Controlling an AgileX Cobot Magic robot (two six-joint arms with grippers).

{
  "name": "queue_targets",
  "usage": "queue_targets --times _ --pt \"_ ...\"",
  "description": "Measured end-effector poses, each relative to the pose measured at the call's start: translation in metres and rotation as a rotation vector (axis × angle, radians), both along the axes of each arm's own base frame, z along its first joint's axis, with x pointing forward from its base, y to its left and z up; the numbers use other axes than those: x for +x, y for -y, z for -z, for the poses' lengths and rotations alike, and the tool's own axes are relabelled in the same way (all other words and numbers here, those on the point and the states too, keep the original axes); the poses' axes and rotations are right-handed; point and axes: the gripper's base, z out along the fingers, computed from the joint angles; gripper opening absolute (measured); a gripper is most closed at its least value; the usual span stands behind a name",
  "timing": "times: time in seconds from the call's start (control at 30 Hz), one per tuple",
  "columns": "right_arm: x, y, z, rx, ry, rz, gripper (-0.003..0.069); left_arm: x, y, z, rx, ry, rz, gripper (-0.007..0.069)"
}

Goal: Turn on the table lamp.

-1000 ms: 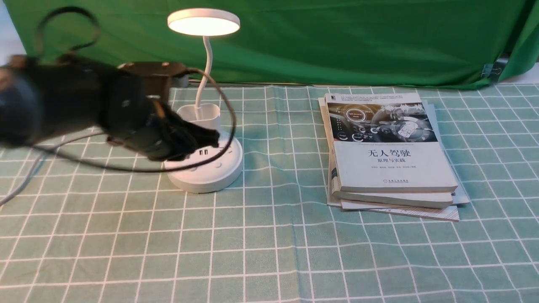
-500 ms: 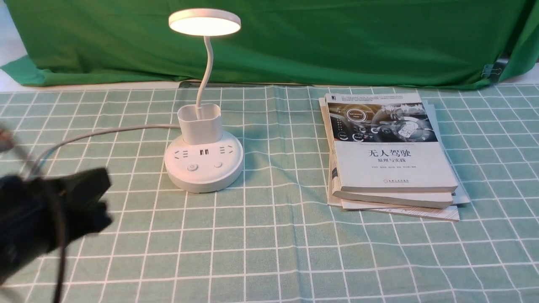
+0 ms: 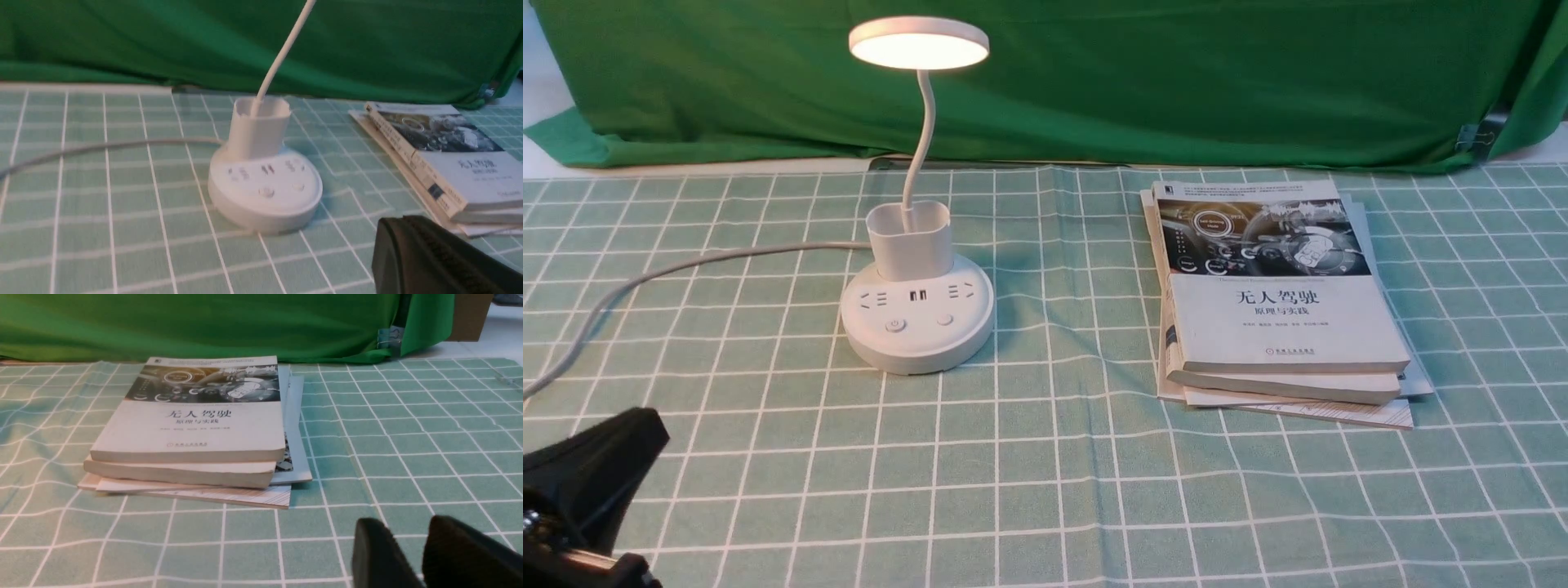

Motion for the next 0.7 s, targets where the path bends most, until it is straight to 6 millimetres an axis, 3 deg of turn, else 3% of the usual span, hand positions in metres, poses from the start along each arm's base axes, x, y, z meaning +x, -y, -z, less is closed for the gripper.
queue_targets --times 0.13,0.33,0.47,0.6,0.7 --pt "0.000 0.000 0.000 0.000 0.000 0.000 0.0241 -0.010 -0.007 0.001 0.089 0.222 -0.048 0.0001" --pt "0.000 0.000 0.000 0.000 0.000 0.000 0.0241 -0.023 -0.023 0.026 0.084 0.308 -0.237 0.0001" --pt "0.000 0.000 0.000 0.000 0.000 0.000 0.0241 -0.028 -0.029 0.038 0.094 0.203 -0.319 0.0001" --pt "0.000 0.000 0.000 0.000 0.003 0.000 0.0241 -0.028 -0.029 0.056 0.116 0.007 -0.311 0.0001" --pt "0.000 0.000 0.000 0.000 0.003 0.000 0.0241 -0.028 -0.029 0.061 0.144 -0.036 -0.298 0.0001"
